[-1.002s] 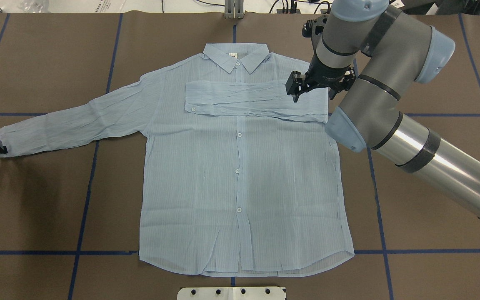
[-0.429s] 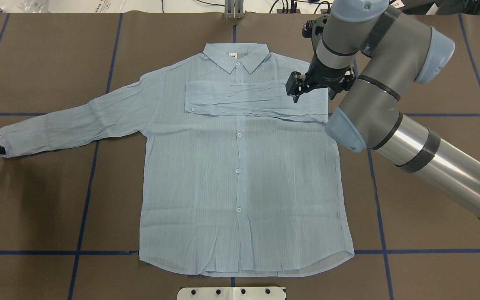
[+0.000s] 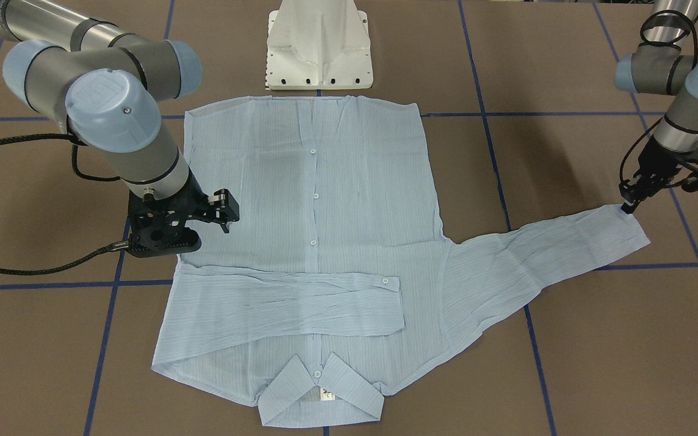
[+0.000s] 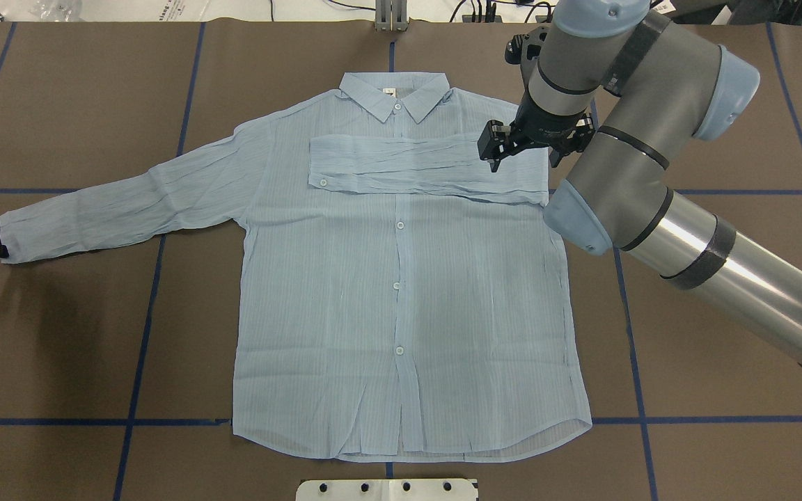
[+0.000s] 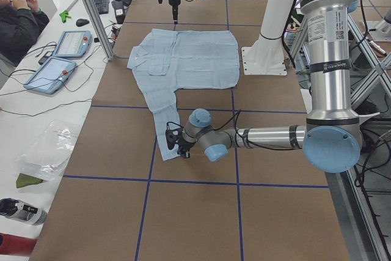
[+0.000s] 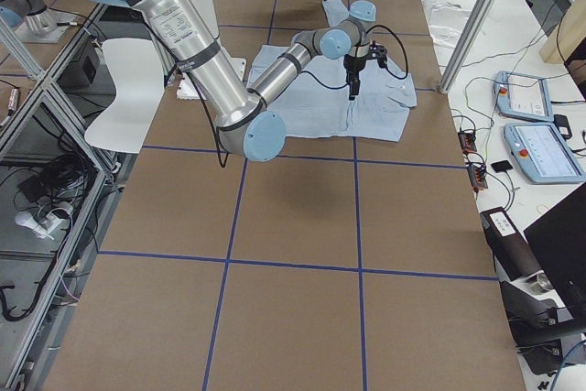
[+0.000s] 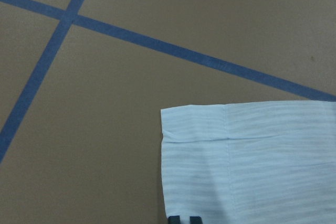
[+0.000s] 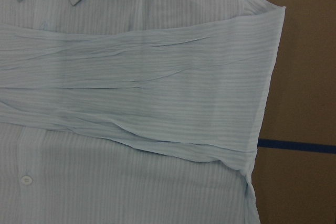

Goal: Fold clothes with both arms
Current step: 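Grasp the other sleeve cuff with the left gripper while the right holds, then fold the cuff across the chest with the left gripper while the right withdraws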

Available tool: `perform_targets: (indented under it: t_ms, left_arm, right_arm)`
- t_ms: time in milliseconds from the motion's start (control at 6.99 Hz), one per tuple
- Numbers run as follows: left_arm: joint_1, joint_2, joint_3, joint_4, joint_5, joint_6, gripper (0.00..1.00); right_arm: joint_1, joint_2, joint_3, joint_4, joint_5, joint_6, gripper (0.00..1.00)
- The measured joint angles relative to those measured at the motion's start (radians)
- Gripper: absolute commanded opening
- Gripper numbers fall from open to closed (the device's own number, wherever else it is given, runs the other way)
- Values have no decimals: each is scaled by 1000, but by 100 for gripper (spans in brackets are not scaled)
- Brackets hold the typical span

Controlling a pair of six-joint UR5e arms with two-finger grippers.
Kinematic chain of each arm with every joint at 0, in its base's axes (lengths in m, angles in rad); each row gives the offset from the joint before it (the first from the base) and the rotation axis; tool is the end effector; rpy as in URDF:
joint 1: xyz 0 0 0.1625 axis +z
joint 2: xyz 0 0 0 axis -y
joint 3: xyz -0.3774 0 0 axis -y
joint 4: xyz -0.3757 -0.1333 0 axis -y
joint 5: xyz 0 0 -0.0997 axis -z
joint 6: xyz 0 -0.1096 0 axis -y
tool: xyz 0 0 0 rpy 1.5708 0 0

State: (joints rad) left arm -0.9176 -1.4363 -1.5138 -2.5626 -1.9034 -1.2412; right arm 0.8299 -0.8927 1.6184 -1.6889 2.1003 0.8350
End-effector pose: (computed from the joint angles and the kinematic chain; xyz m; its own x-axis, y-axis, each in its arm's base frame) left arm 0.2033 -0.4262 0.6086 0.5974 -0.2772 -0.7526 0.4385 0.8986 0.0171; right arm -0.3837 -0.5349 0.2278 0.7076 -0.0847 0.7015 0.0441 0.9961 0.0758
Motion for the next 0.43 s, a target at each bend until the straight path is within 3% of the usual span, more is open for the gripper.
perform_targets:
  t_ms: [429]
  left_arm:
    - [-5, -13, -170, 185, -34, 0, 0]
  right_arm:
    - [9, -12, 2, 0, 6, -7, 100]
